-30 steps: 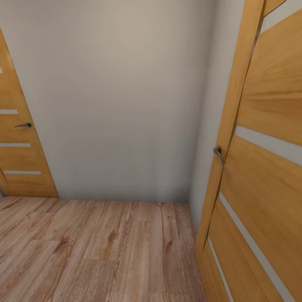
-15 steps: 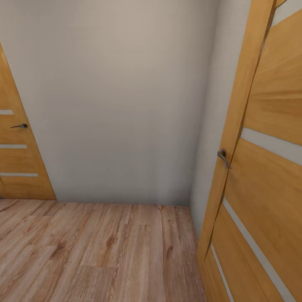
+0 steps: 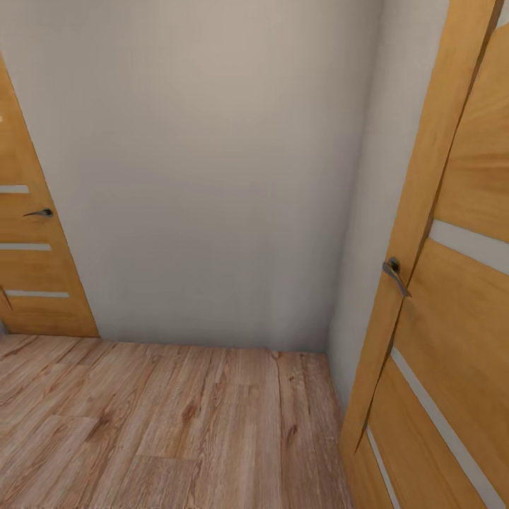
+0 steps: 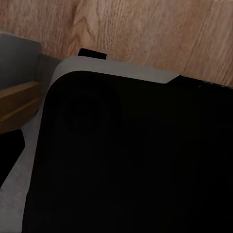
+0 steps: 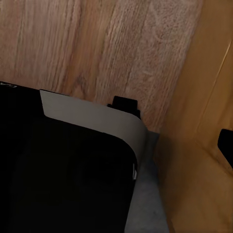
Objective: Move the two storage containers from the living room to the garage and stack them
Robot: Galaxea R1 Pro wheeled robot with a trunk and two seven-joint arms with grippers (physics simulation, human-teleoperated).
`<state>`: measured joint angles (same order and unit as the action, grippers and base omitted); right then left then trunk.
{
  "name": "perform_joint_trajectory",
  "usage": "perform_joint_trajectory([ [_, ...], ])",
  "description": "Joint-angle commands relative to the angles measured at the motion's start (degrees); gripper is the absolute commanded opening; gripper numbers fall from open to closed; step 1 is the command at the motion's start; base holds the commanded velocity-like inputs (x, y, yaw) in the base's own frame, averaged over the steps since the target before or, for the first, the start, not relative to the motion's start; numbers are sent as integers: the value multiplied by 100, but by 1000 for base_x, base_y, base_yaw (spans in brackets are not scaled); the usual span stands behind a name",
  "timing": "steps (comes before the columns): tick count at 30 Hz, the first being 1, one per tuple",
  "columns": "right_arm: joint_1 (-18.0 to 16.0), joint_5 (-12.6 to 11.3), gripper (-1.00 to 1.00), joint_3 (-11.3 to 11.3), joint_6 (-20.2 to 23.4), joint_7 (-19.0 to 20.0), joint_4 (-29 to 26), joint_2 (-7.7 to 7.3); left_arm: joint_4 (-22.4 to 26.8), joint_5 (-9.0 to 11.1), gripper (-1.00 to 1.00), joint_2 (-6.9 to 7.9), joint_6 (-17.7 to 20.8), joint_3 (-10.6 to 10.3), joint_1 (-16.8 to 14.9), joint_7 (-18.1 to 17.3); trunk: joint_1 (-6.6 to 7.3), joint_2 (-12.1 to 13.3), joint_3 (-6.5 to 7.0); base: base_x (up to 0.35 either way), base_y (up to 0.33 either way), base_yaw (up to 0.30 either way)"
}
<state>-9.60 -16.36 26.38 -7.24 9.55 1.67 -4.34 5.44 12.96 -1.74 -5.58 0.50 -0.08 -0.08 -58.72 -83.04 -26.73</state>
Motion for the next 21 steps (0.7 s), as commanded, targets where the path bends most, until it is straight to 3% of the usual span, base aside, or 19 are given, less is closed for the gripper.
perform_joint_trajectory([
  [1,-7,-60,100,42,-32,32,18,0,1,31,100,-1,-13,3,-1,-1,0,-3,-5,7,0,252],
  [9,-7,-61,100,42,-40,29,18,0,13,30,100,-1,-13,7,-1,-1,0,-3,-5,4,0,98],
  [21,-7,-41,100,66,-56,29,18,-1,-8,26,100,5,-13,3,-1,-1,0,-3,-5,298,0,1],
])
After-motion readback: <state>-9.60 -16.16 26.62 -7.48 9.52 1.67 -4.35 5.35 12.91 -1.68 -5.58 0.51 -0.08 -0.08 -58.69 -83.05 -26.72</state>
